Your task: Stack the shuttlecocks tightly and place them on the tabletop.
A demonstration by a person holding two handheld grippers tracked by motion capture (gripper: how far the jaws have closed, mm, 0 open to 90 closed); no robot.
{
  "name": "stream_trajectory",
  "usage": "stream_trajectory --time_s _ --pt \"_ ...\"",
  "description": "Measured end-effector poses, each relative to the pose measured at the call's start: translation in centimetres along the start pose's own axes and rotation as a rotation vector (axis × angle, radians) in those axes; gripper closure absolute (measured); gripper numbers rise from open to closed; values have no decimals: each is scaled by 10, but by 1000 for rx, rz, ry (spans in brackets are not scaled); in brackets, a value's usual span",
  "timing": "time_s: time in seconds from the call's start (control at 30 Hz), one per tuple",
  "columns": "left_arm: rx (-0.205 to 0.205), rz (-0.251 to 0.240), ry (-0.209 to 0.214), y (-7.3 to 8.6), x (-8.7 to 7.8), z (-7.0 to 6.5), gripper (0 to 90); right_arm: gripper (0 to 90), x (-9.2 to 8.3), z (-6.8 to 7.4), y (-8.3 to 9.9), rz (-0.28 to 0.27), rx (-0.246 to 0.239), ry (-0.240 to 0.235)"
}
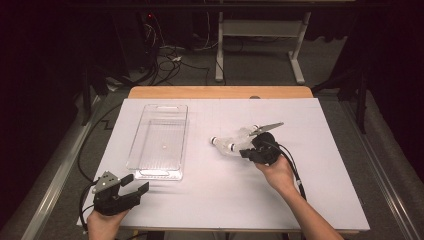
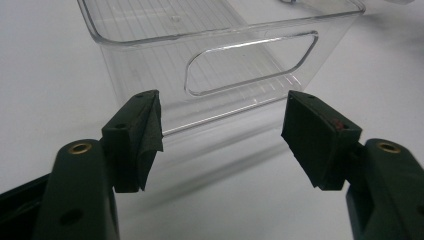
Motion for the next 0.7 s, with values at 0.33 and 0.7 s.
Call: stream_trajectory --time_s 0.33,0.7 --pt "1 0 3 0 0 0 330 900 9 1 -9 1 6 -2" --pt "0 -2 4 0 0 0 330 900 20 4 -16 20 4 -1"
Point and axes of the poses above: each handheld gripper's, and its own axes: x roughly forward along the jaws, y roughly out of its underside, z roughly to its left, the point moved 1 cm from there along x, roughly forward along the jaws, and after that the axes turned 4 degrees about -z, right-handed, at the moved point
